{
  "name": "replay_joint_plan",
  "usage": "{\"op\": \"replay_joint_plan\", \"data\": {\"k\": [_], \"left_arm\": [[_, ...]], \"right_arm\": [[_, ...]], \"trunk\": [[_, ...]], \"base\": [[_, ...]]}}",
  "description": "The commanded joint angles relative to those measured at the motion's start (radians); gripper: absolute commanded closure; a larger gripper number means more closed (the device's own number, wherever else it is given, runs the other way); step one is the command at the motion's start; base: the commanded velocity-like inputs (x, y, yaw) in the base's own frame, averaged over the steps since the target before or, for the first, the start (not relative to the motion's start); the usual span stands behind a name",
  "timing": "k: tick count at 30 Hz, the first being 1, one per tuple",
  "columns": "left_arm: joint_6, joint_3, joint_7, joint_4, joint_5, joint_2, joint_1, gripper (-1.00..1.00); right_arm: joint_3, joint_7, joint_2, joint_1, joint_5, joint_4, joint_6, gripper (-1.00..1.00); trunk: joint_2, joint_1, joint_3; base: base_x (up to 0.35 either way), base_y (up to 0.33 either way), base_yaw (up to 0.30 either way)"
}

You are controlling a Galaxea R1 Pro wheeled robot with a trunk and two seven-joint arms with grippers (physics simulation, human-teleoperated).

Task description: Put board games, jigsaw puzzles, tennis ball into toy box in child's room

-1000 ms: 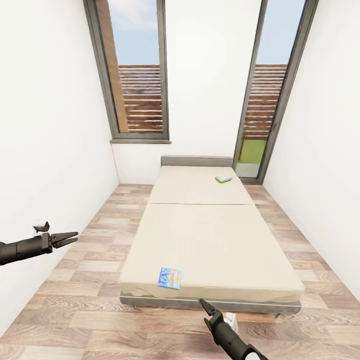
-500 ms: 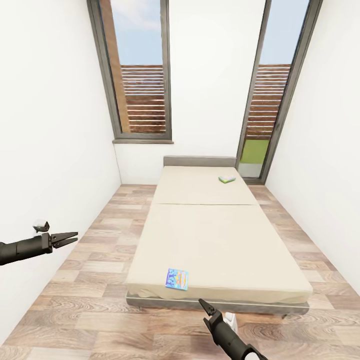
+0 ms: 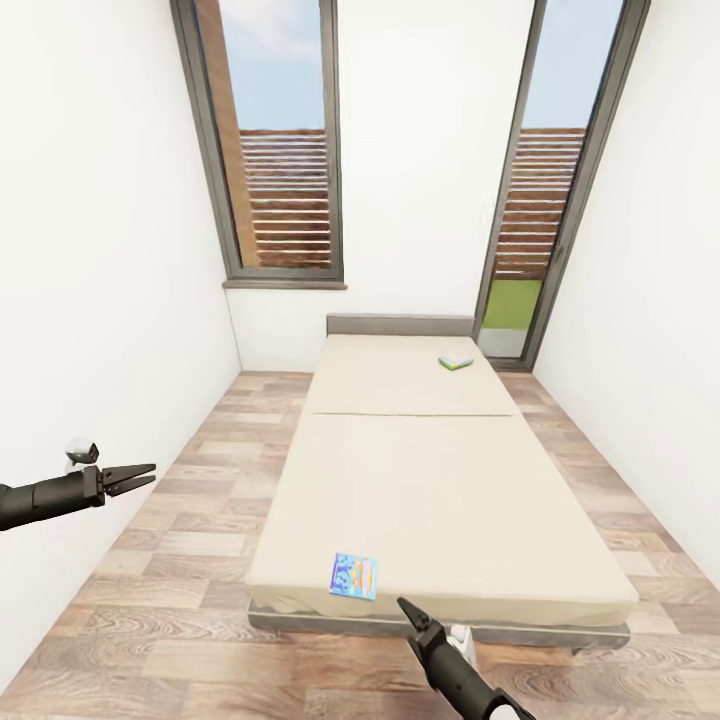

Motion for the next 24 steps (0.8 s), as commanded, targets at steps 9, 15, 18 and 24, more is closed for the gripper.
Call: {"op": "replay_joint_plan", "data": {"k": [9,15,18,24], "left_arm": [[0.011,0.0,-0.004,0.0,-0.001,-0.001,-0.001,-1.0],[0.013,0.0,-0.004,0.0,-0.001,0.0,-0.001,-1.0],[0.013,0.0,-0.004,0.0,-0.001,0.0,-0.001,-1.0],[0.014,0.0,-0.004,0.0,-0.002,0.0,-0.001,-1.0]], "right_arm": [[-0.005,0.0,0.004,-0.001,-0.004,0.001,0.008,-1.0],[-0.005,-0.001,0.003,-0.001,-0.004,0.002,0.007,-1.0],[-0.005,0.0,0.002,-0.001,-0.004,0.003,0.007,-1.0],[-0.006,0.002,-0.002,-0.001,-0.004,0.003,0.007,-1.0]], "trunk": [[-0.001,0.0,-0.001],[-0.001,0.0,-0.001],[-0.008,0.004,-0.004],[-0.05,0.027,-0.023]], "base": [[0.089,0.041,0.0],[0.02,0.011,0.0],[0.004,0.002,0.0],[0.001,0.001,0.0]]}}
